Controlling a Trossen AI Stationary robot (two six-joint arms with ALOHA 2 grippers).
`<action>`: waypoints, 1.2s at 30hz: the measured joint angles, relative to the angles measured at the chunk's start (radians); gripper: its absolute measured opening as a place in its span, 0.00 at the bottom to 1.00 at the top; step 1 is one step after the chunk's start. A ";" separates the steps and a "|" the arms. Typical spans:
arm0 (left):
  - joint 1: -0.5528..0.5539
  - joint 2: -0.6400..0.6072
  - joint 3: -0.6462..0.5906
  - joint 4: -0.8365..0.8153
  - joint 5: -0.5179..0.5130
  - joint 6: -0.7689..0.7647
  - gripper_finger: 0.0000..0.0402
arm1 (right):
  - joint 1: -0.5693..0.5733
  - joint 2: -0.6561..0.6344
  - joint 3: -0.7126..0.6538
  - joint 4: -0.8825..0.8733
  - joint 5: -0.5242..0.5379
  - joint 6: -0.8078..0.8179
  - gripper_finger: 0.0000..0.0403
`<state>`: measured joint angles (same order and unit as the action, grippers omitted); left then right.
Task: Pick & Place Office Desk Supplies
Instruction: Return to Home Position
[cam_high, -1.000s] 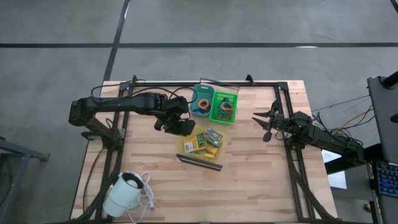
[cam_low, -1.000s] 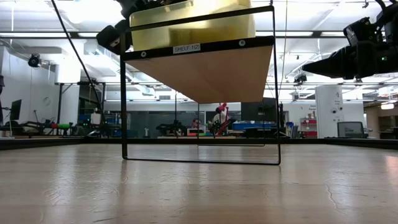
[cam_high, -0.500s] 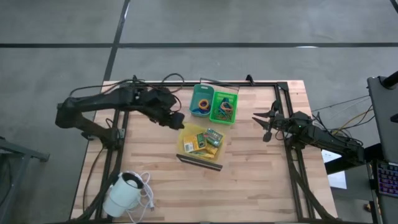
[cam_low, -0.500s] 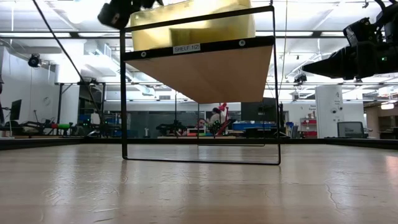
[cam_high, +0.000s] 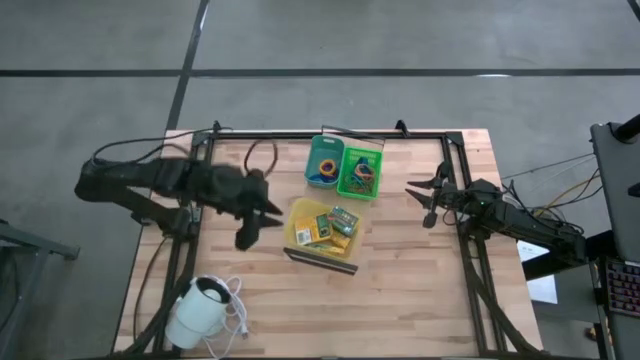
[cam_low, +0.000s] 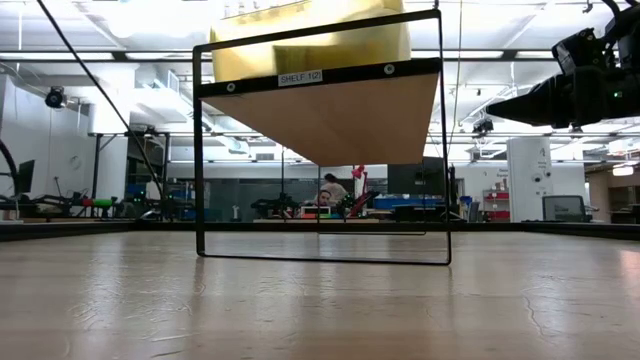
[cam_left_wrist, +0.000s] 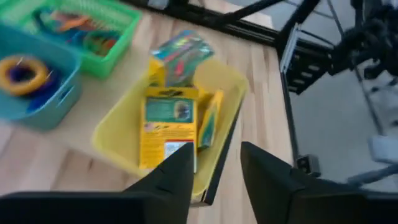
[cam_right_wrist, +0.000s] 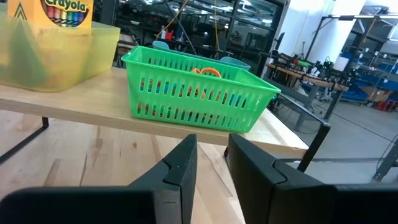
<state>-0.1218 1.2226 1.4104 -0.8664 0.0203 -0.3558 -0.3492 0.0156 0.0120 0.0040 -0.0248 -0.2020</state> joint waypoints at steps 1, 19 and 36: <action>-0.031 -0.005 -0.019 0.029 -0.031 0.018 0.32 | 0.000 0.000 0.000 0.000 0.000 0.000 0.22; -0.257 -0.246 -0.655 0.660 -0.154 0.420 0.01 | 0.000 0.000 0.000 0.000 0.000 0.000 0.18; -0.257 -0.802 -1.186 0.952 0.063 0.569 0.01 | 0.000 0.000 0.000 0.000 0.000 0.000 0.23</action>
<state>-0.3790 0.4204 0.2242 0.0859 0.0834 0.2137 -0.3492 0.0158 0.0120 0.0040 -0.0250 -0.2020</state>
